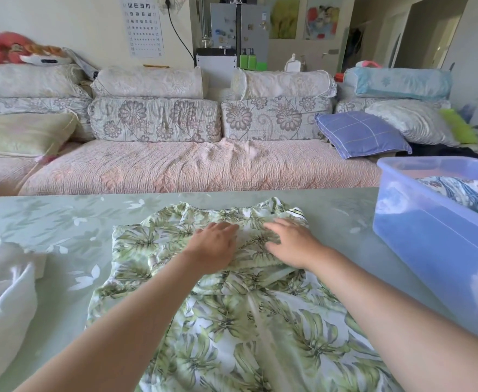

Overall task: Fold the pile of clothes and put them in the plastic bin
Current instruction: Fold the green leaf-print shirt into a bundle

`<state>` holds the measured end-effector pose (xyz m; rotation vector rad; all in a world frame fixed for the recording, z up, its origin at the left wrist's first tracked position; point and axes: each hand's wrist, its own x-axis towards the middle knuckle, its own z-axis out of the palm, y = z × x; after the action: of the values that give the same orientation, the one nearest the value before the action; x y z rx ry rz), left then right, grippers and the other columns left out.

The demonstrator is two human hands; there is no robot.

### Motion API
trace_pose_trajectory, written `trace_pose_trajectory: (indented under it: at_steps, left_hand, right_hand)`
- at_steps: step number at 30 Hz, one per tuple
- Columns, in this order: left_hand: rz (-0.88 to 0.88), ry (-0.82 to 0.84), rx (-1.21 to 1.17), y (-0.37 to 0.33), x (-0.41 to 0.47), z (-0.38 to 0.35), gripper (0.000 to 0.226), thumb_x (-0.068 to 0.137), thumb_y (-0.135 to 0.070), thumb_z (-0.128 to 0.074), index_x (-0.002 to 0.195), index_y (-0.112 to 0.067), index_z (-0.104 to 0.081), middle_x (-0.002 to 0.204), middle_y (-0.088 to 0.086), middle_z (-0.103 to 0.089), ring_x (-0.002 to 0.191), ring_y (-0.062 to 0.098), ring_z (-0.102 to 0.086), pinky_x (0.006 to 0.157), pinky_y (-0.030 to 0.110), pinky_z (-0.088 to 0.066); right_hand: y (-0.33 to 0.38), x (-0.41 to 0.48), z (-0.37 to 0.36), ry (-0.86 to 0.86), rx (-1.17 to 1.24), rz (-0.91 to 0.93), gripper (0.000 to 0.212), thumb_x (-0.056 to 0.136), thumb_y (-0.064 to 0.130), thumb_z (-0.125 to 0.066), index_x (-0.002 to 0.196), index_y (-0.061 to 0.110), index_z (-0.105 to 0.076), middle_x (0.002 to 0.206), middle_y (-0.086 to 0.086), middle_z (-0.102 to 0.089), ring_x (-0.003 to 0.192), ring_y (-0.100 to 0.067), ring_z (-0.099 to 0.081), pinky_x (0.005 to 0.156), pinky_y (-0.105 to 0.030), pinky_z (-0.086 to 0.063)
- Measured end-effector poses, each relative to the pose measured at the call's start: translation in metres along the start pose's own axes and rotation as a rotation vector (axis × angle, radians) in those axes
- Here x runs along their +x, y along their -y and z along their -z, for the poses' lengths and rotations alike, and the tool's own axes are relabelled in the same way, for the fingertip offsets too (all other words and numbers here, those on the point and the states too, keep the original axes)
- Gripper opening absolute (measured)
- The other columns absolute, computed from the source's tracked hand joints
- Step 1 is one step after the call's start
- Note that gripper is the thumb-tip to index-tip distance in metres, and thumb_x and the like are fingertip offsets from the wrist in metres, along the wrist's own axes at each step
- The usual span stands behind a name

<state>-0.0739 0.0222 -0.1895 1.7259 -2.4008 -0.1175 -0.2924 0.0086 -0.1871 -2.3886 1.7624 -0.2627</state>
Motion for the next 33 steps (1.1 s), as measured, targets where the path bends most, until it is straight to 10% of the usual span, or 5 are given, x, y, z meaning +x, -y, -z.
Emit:
trace_pose_trajectory:
  at_steps: [4, 9, 27, 33]
  left_hand:
    - [0.065, 0.213, 0.123, 0.014, -0.003, -0.029, 0.079, 0.086, -0.078, 0.001, 0.155, -0.039, 0.006, 0.164, -0.007, 0.006, 0.151, 0.019, 0.007, 0.120, 0.057, 0.000]
    - [0.174, 0.190, 0.206, 0.046, -0.012, -0.033, 0.094, 0.068, -0.088, 0.016, 0.152, -0.046, 0.009, 0.162, -0.008, 0.013, 0.150, 0.020, 0.012, 0.117, 0.061, 0.005]
    - [0.470, 0.077, 0.053, 0.087, -0.093, -0.001, 0.067, 0.099, -0.061, -0.013, 0.157, -0.029, -0.002, 0.165, 0.002, 0.001, 0.151, 0.024, 0.006, 0.121, 0.052, 0.000]
    - [0.678, -0.048, -0.070, 0.101, -0.130, 0.018, 0.046, 0.102, -0.031, -0.027, 0.143, -0.010, -0.030, 0.149, 0.015, -0.033, 0.136, 0.036, -0.030, 0.111, 0.051, -0.032]
  right_hand:
    - [-0.026, 0.003, -0.031, 0.226, -0.084, -0.100, 0.077, 0.092, 0.077, -0.017, 0.155, 0.043, 0.011, 0.163, 0.000, 0.022, 0.151, -0.024, 0.019, 0.119, -0.050, 0.009]
    - [-0.042, 0.007, -0.031, 0.245, -0.131, -0.161, 0.075, 0.094, 0.074, -0.014, 0.155, 0.041, 0.013, 0.162, -0.005, 0.025, 0.150, -0.026, 0.024, 0.121, -0.051, 0.010]
    - [0.052, -0.021, -0.033, 0.218, -0.128, 0.055, 0.061, 0.104, 0.055, -0.010, 0.156, 0.034, 0.013, 0.162, -0.005, 0.024, 0.150, -0.027, 0.021, 0.121, -0.053, 0.011]
    - [0.121, -0.030, -0.041, 0.160, -0.071, 0.258, 0.057, 0.105, 0.048, -0.008, 0.157, 0.031, 0.008, 0.162, 0.002, 0.022, 0.151, -0.019, 0.018, 0.118, -0.042, 0.015]
